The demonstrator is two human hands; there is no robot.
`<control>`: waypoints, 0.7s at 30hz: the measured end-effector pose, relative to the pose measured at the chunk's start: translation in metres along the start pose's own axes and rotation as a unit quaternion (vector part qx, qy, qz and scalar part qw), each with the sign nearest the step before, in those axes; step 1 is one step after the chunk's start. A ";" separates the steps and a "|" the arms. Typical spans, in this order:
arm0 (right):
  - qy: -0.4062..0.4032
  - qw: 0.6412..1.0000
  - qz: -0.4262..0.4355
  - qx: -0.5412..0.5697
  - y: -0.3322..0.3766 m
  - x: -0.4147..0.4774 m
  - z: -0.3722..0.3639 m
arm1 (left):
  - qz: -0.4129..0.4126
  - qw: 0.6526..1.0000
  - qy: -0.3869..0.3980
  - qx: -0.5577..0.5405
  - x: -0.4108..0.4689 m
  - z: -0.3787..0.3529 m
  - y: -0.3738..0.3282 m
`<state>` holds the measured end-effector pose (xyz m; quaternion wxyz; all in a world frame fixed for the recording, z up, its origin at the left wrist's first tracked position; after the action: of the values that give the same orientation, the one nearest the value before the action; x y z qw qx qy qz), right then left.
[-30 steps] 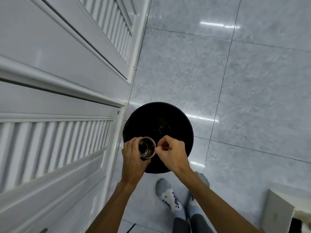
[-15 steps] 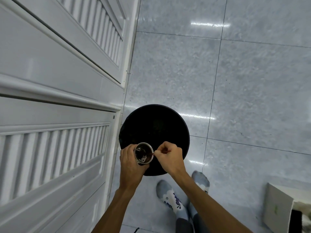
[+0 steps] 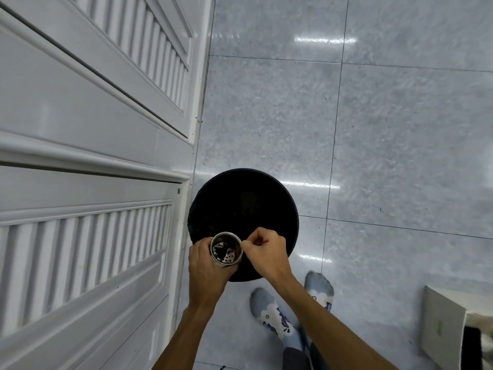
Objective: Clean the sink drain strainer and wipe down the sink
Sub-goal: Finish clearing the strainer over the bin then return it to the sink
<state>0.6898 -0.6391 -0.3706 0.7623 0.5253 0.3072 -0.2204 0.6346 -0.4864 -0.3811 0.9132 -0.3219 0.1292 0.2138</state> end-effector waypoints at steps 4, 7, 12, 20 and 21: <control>-0.004 1.000 0.013 0.005 0.001 0.000 0.000 | 0.007 1.000 0.004 -0.008 0.000 0.001 0.000; 0.028 0.999 0.004 0.015 0.001 0.000 0.000 | 0.016 0.999 0.008 -0.028 -0.001 0.001 0.000; 0.002 1.000 0.017 0.012 0.000 0.000 0.006 | 0.027 0.998 0.031 -0.041 0.000 0.001 0.002; 0.032 0.999 0.010 0.000 0.001 -0.001 0.014 | 0.007 0.998 0.050 -0.044 -0.003 0.002 0.002; 0.047 0.999 0.007 -0.002 0.002 -0.002 0.013 | 0.005 0.998 0.046 -0.045 -0.004 0.002 0.002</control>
<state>0.6931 -0.6510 -0.3646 0.7494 0.5359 0.3397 -0.1895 0.6309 -0.4850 -0.3791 0.8897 -0.3715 0.1635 0.2090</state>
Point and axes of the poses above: each hand's wrist, its own x-axis towards the middle knuckle, its own z-axis out of the back of the hand, y = z × x, the point moved 2 cm from there along x, towards the middle knuckle, and after that the axes turned 1 degree about x, right-handed, at the moved point
